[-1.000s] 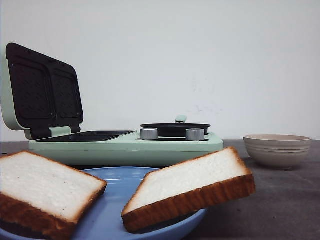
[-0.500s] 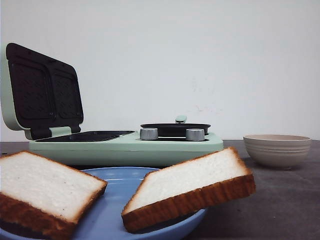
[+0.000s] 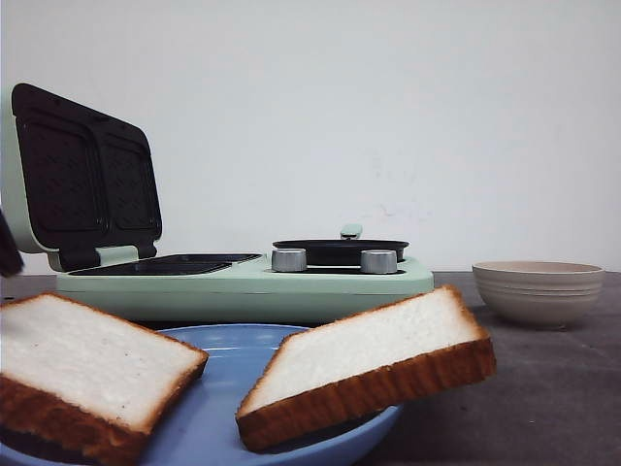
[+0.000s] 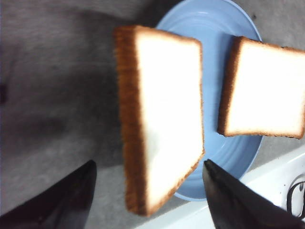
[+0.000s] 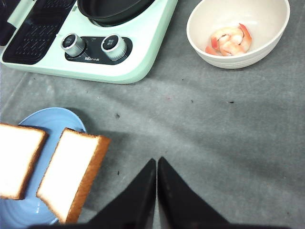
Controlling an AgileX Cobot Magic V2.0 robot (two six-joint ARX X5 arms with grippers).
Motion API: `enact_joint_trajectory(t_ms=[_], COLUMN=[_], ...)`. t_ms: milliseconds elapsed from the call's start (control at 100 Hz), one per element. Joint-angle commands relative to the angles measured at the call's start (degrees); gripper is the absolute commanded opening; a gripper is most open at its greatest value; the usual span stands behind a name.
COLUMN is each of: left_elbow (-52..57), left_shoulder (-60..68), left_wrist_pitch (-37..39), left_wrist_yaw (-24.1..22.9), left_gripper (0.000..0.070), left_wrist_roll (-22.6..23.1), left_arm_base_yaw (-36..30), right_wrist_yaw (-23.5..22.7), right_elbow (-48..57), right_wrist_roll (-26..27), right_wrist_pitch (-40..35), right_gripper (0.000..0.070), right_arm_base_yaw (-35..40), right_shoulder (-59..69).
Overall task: Make breakfast with bread and shrimp
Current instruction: 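Lower the left gripper onto the bread slice nearest it on the blue plate, then grasp the bread slice edge with the left gripper and lift it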
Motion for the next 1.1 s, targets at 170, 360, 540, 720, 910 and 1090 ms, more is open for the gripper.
enact_joint_trajectory(t_ms=[170,360,540,720,910,1090], left_elbow=[0.31,0.31,0.31,0.31,0.31,0.33], left_shoulder=[7.34,9.73,9.77,9.77,9.77,9.42], left_wrist_pitch=[4.07,6.8,7.58,7.58,7.61,8.15], left_wrist_yaw=[0.13,0.33,0.31,0.04,-0.61,-0.52], left_gripper=[0.0384,0.038,0.0131,0.0,0.0001,0.0002], left_wrist_roll=[-0.17,-0.11,-0.09,0.46,1.62,2.03], left_arm_base_yaw=[-3.3,-4.39,-4.87,-5.07,-5.07,-5.07], right_wrist_yaw=[-0.57,-1.2,-1.27,-1.27,-1.27,-1.25], right_elbow=[0.85,0.85,0.85,0.85,0.85,0.85], right_wrist_roll=[-0.66,-0.63,-0.48,-0.44,-0.42,-0.44], right_wrist_pitch=[0.42,0.07,-0.15,-0.28,-0.52,-1.33], right_gripper=[0.0003,0.0003,0.0004,0.0004,0.0004,0.0004], right_arm_base_yaw=[0.04,0.04,0.04,0.04,0.04,0.04], right_shoulder=[0.15,0.15,0.13,0.13,0.13,0.13])
